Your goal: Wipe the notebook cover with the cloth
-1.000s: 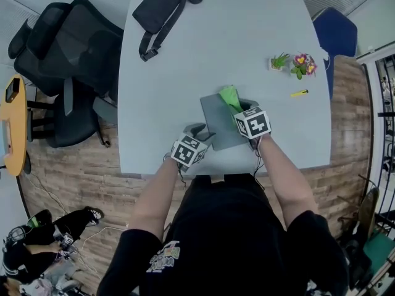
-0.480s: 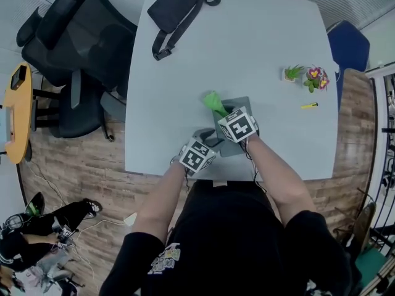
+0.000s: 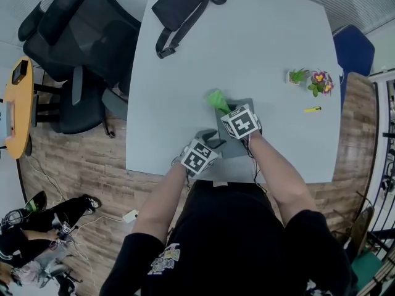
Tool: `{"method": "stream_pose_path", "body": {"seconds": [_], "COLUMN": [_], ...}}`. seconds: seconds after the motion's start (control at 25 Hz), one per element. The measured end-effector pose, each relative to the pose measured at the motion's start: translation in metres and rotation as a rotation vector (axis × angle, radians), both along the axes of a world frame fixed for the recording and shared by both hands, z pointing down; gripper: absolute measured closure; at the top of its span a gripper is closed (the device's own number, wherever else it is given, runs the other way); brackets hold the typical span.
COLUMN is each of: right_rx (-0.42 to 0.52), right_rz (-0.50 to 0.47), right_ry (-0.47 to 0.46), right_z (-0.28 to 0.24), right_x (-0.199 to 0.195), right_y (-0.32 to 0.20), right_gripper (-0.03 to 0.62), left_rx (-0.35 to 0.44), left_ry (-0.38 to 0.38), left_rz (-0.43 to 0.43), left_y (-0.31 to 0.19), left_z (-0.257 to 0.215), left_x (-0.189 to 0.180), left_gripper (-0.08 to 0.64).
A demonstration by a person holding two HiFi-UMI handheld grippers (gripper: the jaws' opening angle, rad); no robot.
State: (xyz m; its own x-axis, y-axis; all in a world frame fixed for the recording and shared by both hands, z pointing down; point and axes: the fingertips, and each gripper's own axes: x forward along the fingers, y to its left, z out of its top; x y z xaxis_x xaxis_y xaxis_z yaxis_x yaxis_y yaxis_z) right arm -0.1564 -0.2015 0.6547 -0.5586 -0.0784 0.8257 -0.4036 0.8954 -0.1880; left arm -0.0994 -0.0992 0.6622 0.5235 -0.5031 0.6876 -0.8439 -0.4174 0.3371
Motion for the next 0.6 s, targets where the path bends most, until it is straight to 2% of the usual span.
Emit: {"method": "stream_pose_path", "body": {"seconds": [0.6], "right_rx": [-0.029], "right_rz": [0.212], "right_ry": [-0.012], "right_z": [0.0], "right_x": [0.053], "right_y": [-0.043], "right_gripper": [0.48], "left_rx": [0.002], "left_ry": [-0.002], "left_rz": [-0.005], "left_y": [-0.001], "left_z": [0.001], "left_x": [-0.001], "left_gripper": [0.357]}}
